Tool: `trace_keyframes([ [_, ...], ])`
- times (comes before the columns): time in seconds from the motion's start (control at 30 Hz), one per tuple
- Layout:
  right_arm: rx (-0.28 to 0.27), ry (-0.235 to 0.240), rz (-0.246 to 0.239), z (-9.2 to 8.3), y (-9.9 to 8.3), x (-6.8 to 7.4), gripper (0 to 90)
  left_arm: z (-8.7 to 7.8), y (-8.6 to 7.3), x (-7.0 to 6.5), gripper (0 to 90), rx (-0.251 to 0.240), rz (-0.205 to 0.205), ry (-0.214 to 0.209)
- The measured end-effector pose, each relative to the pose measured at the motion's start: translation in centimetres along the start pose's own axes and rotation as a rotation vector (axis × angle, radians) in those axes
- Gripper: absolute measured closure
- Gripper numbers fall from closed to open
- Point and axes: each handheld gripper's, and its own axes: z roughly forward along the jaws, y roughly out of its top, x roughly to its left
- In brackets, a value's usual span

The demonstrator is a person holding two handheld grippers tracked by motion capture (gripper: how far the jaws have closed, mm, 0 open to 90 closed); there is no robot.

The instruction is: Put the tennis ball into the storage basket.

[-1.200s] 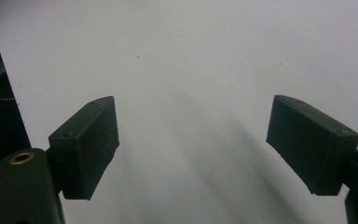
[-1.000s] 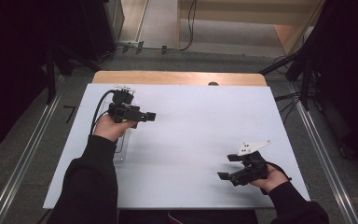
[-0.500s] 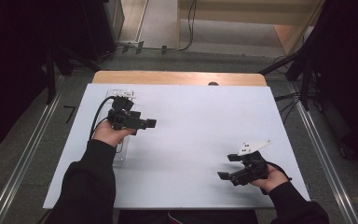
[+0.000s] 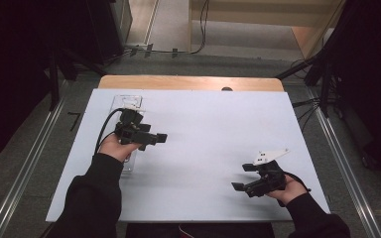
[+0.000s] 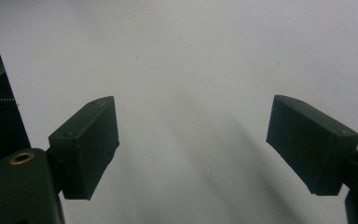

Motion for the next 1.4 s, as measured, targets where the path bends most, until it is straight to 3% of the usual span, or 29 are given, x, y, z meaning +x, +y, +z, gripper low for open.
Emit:
trace_keyframes([
  [0.43,0.001,0.0,-0.001,0.0,0.0,0.0,14.7,-0.2,-1.3,-1.2,15.7,0.006,0.034,-0.014],
  [0.77,0.004,-0.001,0.001,0.0,0.0,0.0,14.8,-0.5,-2.3,-2.0,15.7,-0.025,0.038,-0.027],
  [1.17,0.003,-0.001,0.002,0.1,0.0,0.0,14.8,-0.3,-3.6,-2.8,15.6,-0.014,0.079,-0.015],
  [1.4,0.005,-0.002,0.001,0.1,0.0,0.1,14.8,-0.1,-4.2,-3.3,15.5,0.013,0.097,-0.036],
])
